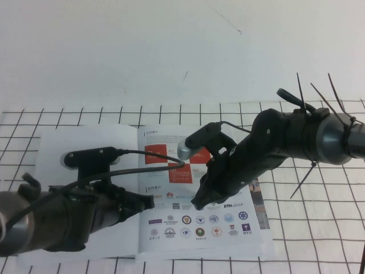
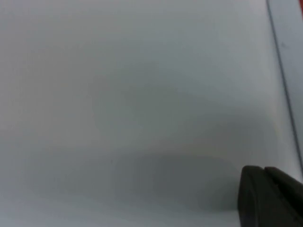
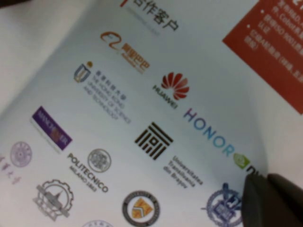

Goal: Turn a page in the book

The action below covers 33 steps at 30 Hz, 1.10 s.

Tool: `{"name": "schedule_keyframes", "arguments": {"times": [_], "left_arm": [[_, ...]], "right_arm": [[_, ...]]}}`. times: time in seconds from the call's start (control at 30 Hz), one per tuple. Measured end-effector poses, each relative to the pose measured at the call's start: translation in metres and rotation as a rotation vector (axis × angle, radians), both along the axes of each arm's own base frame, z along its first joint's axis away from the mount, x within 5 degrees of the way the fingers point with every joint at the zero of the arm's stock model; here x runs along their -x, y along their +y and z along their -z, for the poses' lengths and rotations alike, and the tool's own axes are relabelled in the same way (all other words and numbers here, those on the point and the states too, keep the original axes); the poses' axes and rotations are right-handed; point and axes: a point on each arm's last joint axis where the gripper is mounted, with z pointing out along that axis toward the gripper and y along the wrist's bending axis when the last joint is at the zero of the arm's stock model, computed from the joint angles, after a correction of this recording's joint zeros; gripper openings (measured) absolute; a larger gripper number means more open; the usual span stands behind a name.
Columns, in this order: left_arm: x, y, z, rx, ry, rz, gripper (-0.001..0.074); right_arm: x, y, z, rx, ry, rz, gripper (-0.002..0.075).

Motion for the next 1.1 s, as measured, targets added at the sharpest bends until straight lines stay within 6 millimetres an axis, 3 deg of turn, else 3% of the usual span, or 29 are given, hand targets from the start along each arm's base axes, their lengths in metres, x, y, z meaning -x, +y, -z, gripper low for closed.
{"name": "schedule_keyframes", "arguments": {"times": [0.13,0.27,0.37,0.47,0.57,0.67,0.77,0.83,0.97,1.1], "left_arm": [[-0.001,-0.001,0.014,-0.020,0.040,0.002,-0.0003],[-0.002,-0.001,0.013,-0.022,0.038,0.006,-0.0003],[-0.001,-0.001,0.002,-0.003,0.007,0.016,-0.0003],[0.004,0.000,-0.028,0.043,-0.083,0.043,-0.0003],[0.014,0.003,-0.067,0.074,-0.210,0.117,-0.0003],[0.033,0.007,-0.110,0.131,-0.361,0.220,-0.0003],[0.061,0.015,-0.154,0.222,-0.526,0.303,-0.0003],[0.082,0.023,-0.179,0.276,-0.629,0.338,-0.0003],[0.119,0.040,-0.213,0.358,-0.791,0.379,-0.0003],[0.148,0.051,-0.231,0.458,-0.876,0.412,-0.0003]], "right_arm": [[0.000,0.000,0.000,-0.002,0.005,0.010,-0.0002],[0.000,0.000,0.000,-0.002,0.007,0.012,-0.0002],[0.000,0.000,0.000,-0.002,0.006,0.012,-0.0002],[0.001,-0.002,-0.013,-0.004,-0.024,-0.002,-0.0002],[0.006,-0.006,-0.047,-0.031,-0.090,-0.015,-0.0002],[0.016,-0.015,-0.095,-0.057,-0.198,-0.039,-0.0002],[0.035,-0.032,-0.148,-0.053,-0.328,-0.078,-0.0002],[0.047,-0.045,-0.173,-0.009,-0.393,-0.098,-0.0002],[0.082,-0.080,-0.223,0.095,-0.508,-0.075,-0.0002],[0.115,-0.111,-0.255,0.171,-0.552,-0.019,-0.0002]]}}
